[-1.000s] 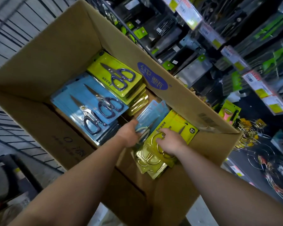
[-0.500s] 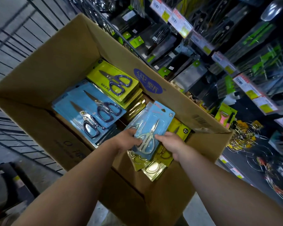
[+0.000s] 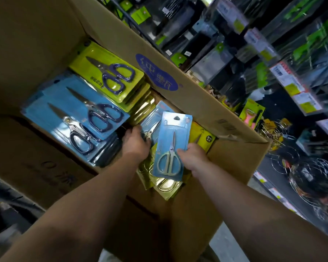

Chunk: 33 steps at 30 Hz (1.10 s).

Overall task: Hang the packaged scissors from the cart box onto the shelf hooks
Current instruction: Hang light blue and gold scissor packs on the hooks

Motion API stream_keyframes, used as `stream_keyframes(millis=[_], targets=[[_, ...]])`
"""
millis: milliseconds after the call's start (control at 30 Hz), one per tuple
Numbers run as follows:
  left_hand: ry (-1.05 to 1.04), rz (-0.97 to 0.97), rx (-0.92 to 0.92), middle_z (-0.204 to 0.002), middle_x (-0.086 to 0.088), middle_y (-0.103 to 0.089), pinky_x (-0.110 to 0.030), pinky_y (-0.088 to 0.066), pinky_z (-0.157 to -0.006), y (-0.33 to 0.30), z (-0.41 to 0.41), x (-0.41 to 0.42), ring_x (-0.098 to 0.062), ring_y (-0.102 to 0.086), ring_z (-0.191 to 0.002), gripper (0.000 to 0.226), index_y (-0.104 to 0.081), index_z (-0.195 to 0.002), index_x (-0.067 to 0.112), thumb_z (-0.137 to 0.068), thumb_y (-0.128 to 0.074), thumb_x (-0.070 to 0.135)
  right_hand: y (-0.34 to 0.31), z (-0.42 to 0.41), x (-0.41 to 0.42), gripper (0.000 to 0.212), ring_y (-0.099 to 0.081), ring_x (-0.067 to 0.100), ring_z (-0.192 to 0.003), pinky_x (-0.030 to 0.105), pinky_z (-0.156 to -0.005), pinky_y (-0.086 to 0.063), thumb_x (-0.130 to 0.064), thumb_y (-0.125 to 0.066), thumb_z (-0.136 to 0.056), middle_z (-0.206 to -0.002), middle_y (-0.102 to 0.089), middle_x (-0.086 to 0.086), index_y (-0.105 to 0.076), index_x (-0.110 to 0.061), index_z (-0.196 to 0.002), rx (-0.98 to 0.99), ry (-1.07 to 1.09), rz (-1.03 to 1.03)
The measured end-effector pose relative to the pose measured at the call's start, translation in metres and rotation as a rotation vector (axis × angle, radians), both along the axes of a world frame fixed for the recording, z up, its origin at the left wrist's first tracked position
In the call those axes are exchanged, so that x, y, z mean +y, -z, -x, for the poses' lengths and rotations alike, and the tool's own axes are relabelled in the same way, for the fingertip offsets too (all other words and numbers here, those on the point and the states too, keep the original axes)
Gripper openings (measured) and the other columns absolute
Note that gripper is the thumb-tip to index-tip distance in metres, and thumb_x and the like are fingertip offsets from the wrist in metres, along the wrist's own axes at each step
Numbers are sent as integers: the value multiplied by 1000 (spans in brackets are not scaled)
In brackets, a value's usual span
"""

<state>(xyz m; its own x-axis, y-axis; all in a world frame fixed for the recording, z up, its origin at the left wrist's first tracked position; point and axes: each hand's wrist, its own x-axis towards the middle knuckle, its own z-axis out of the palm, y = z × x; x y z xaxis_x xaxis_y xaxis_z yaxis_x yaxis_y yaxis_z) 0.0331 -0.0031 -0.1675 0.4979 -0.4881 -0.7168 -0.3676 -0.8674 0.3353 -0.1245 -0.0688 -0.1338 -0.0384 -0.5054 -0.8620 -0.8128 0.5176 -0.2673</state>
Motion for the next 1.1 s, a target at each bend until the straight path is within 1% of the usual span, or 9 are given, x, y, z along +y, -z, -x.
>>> stream_keyframes(millis=[200,367,467,567,667,767,867,1000,1100], targets=[[58,-28,-109,-131,-18,-48,-44,-35,-104,-3,2,-4,-39,-43,-124,64,-49,-132,12,-79,-79,34,4,1,0,35,-64,30,-105,34,-85,-51,-23,-56,-93,-119,-68,11,-64,-6,-122,39,-29,-19],[36,25,-104,-118,-13,-59,-44,-45,-96,-18,1,-8,-34,-55,-112,41,-51,-116,11,-85,-73,30,-1,0,1,33,-66,30,-101,32,-80,-52,-21,-57,-91,-114,-69,10,-65,-7,-120,1,46,-47],[-18,37,-50,-111,-8,-65,-45,-49,-92,-33,-4,-5,-33,-62,-104,32,-49,-112,16,-90,-67,30,-2,1,3,25,-68,33,-95,44,-85,-57,-17,-60,-87,-106,-72,10,-69,-9,-108,-48,150,-72],[-73,81,-12,-111,-8,-67,-45,-53,-89,-53,-13,2,-33,-64,-101,32,-50,-113,18,-89,-67,30,-15,1,8,9,-70,30,-94,46,-88,-57,-9,-62,-85,-100,-74,9,-70,-14,-87,-127,234,-96],[-77,108,33,-112,-5,-67,-40,-51,-91,-73,-19,9,-31,-64,-102,33,-51,-116,18,-89,-67,28,-34,0,16,15,-70,27,-93,43,-89,-55,-6,-62,-86,-98,-74,6,-67,-18,-80,-196,293,-78],[-121,152,108,-104,-3,-64,-36,-49,-87,-93,-20,15,-29,-63,-101,26,-50,-103,20,-87,-70,24,-50,1,23,11,-71,29,-91,48,-88,-57,-8,-62,-85,-97,-75,6,-69,-16,-87,-236,353,-53],[-162,210,204,-104,-2,-63,-32,-48,-82,-112,-17,19,-26,-63,-98,27,-50,-101,19,-86,-73,22,-66,3,27,22,-72,31,-89,55,-84,-57,-8,-56,-84,-98,-74,8,-68,-15,-102,-269,406,-15],[-162,284,309,-98,-3,-66,-31,-52,-68,-138,-11,20,-21,-65,-83,25,-55,-106,15,-88,-72,21,-99,9,31,19,-72,31,-87,52,-84,-58,-16,-62,-81,-94,-76,6,-71,-15,-97,-374,437,67],[-102,353,359,-90,1,-67,-25,-47,-58,-163,0,16,-12,-62,-74,12,-59,-96,19,-91,-70,21,-123,26,34,20,-72,32,-86,53,-81,-58,-11,-58,-83,-93,-75,8,-71,-13,-97,-415,502,155]])
